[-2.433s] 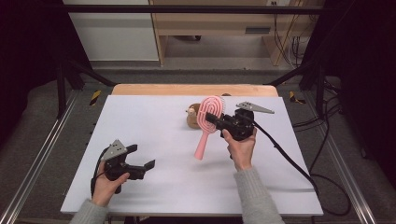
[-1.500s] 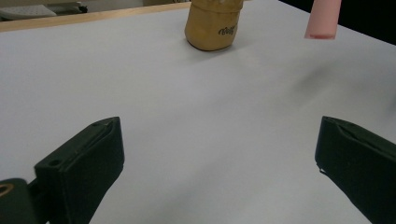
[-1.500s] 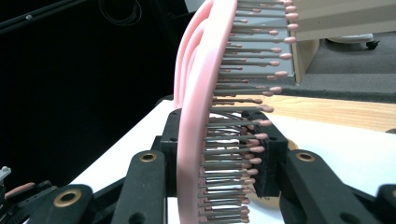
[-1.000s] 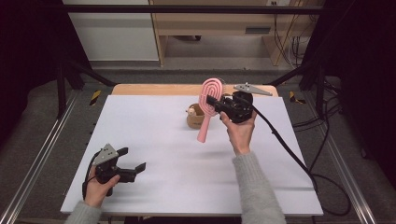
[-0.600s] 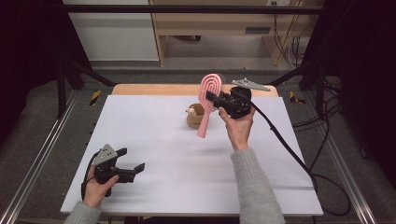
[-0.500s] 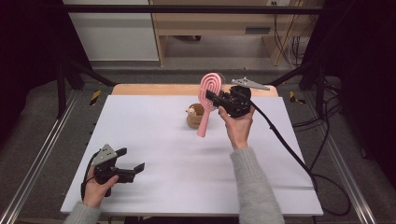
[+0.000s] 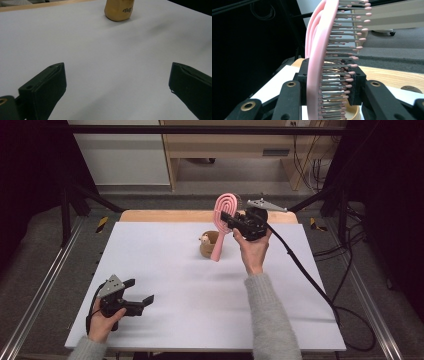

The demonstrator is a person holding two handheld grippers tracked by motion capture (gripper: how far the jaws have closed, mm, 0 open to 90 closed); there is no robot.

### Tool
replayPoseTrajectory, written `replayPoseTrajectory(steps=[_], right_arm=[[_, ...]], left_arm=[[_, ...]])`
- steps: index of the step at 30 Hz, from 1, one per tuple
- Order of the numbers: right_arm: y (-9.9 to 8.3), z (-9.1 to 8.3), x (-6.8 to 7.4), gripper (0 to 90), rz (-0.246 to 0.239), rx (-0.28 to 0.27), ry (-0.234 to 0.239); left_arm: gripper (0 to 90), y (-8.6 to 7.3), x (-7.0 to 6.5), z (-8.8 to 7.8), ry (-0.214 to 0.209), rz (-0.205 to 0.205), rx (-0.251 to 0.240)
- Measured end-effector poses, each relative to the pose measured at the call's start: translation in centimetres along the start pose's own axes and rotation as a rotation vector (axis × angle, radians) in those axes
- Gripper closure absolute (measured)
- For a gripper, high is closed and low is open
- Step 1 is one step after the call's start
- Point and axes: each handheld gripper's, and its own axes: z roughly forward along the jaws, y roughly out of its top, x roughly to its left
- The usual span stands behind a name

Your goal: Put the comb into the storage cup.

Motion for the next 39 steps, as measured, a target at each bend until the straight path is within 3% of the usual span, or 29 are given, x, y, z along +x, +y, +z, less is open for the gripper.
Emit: replayPoseTrajectory(steps=[39], right_arm=[[2.5, 2.7, -1.3, 63.5, 0.005, -0.052, -0.093]], left_arm=[[1.4, -0.2, 0.1, 0.1, -0.004, 0.009, 0.012]])
